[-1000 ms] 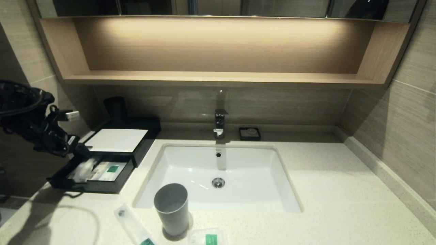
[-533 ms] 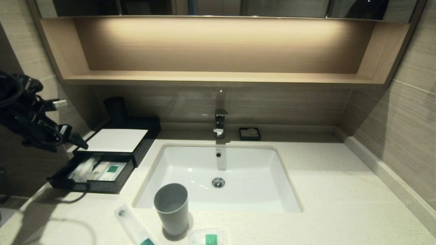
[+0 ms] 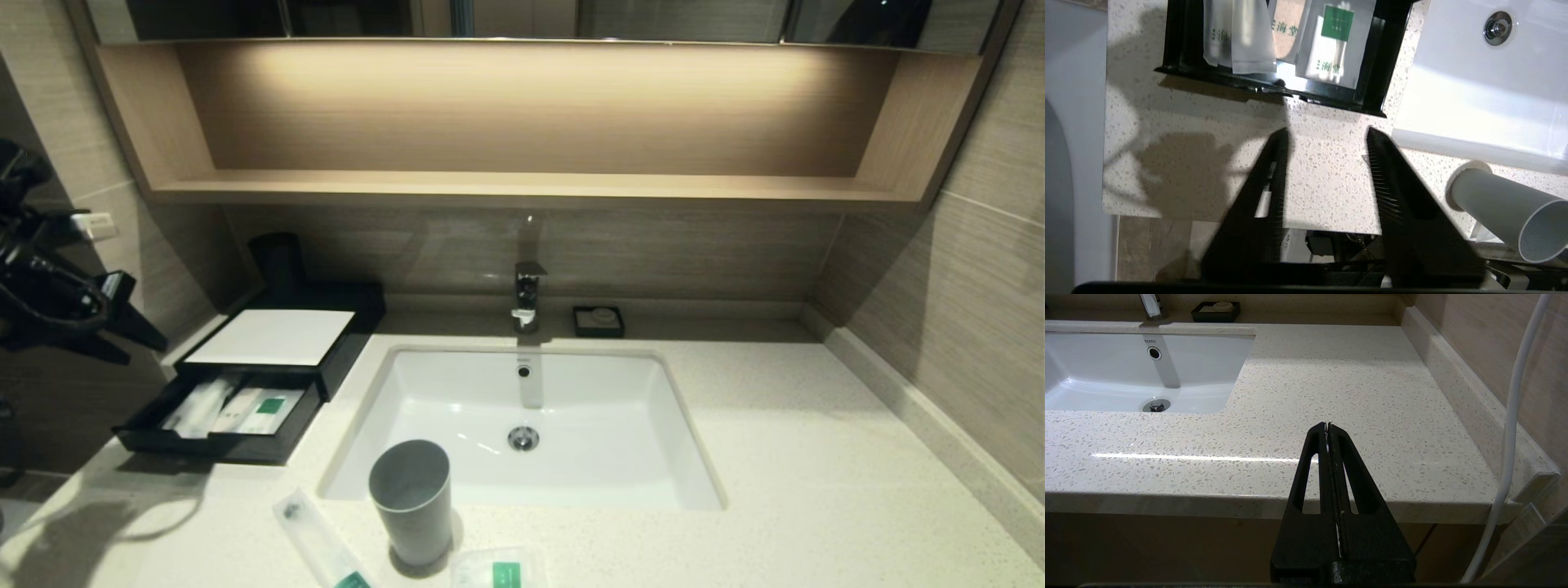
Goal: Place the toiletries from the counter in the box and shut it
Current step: Pick up the bathroom toiletry
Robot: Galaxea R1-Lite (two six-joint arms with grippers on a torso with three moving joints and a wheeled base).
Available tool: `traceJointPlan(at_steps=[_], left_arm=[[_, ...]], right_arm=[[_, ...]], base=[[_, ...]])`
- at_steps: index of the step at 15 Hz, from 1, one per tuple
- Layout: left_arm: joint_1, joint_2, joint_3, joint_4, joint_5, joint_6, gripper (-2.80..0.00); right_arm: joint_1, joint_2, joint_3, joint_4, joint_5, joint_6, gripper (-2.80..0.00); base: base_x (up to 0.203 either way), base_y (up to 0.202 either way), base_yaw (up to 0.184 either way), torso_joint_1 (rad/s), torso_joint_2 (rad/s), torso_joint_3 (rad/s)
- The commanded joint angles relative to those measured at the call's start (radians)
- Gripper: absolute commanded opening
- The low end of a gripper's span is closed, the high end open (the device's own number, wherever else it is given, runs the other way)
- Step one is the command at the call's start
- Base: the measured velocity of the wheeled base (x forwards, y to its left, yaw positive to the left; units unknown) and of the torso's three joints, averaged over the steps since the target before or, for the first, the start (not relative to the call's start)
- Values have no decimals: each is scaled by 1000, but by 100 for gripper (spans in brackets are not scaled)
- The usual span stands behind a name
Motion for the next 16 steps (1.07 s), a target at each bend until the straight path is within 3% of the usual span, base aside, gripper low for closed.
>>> traceJointPlan(at_steps=[1, 6, 8, 11, 14, 16], left_arm=[[-13, -95, 63, 17, -1, -29, -280], [-137, -245, 240, 31, 13, -236, -280], [-198, -270, 288, 75, 14, -285, -280], [-236, -252, 293, 194, 18, -355, -280], [-241, -225, 292, 231, 20, -399, -280], [-294, -181, 295, 275, 21, -462, -280]], right_arm=[[0, 1, 2, 0, 1, -1, -280], [0, 1, 2, 0, 1, -1, -280], [0, 1, 2, 0, 1, 0, -280], [0, 1, 2, 0, 1, 0, -280], [0, 1, 2, 0, 1, -1, -280], [0, 1, 2, 0, 1, -1, -280]], base=[[0, 0, 0, 0, 0, 0], [0, 0, 0, 0, 0, 0], [0, 0, 0, 0, 0, 0], [0, 0, 0, 0, 0, 0], [0, 0, 0, 0, 0, 0], [0, 0, 0, 0, 0, 0]])
